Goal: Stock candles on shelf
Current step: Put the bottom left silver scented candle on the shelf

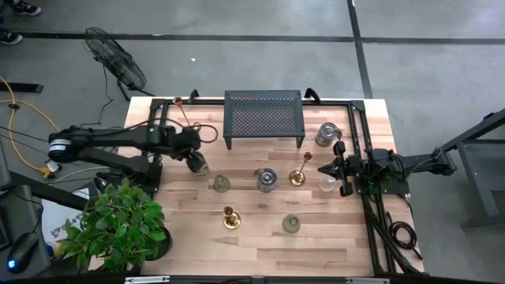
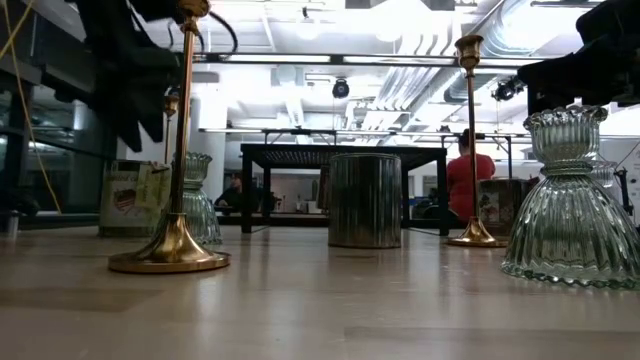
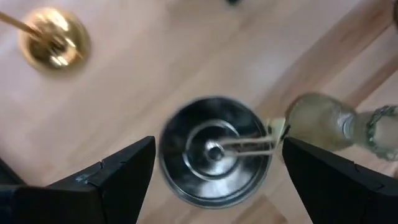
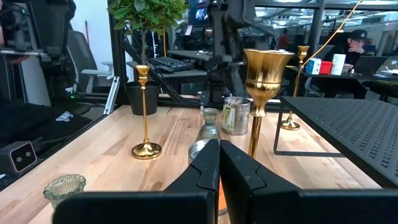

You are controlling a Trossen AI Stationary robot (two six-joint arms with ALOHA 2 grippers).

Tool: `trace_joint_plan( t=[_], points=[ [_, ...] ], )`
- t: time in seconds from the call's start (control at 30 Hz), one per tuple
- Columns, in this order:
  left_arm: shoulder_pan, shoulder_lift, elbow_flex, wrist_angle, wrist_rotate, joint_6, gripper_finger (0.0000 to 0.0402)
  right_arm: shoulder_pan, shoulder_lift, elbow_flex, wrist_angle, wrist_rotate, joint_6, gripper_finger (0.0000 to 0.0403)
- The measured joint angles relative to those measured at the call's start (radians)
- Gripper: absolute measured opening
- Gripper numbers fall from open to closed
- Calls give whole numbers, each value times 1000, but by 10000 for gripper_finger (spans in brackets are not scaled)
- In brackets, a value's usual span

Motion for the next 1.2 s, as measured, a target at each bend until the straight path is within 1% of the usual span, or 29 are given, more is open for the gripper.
trace_joint_plan(
  t=[0.07,0.13,0.3,0.43,0.6,0.77,0.97,1.2],
  points=[
    [14,34,0,0,42,1,345,0,0,0,0,0,0,3],
    [21,60,0,0,48,3,345,0,0,0,0,0,0,3],
    [19,94,0,-14,2,29,345,0,0,0,0,0,0,3],
    [19,96,0,-16,-5,47,345,0,0,0,0,0,0,3],
    [21,96,0,-19,-52,48,345,0,0,0,0,0,0,3],
    [86,95,0,-33,-50,53,345,0,0,0,0,0,0,3],
    [138,95,0,-55,-45,138,345,0,0,0,0,0,0,3],
    [139,104,0,-51,-12,273,345,0,0,0,0,0,0,3]
  ],
)
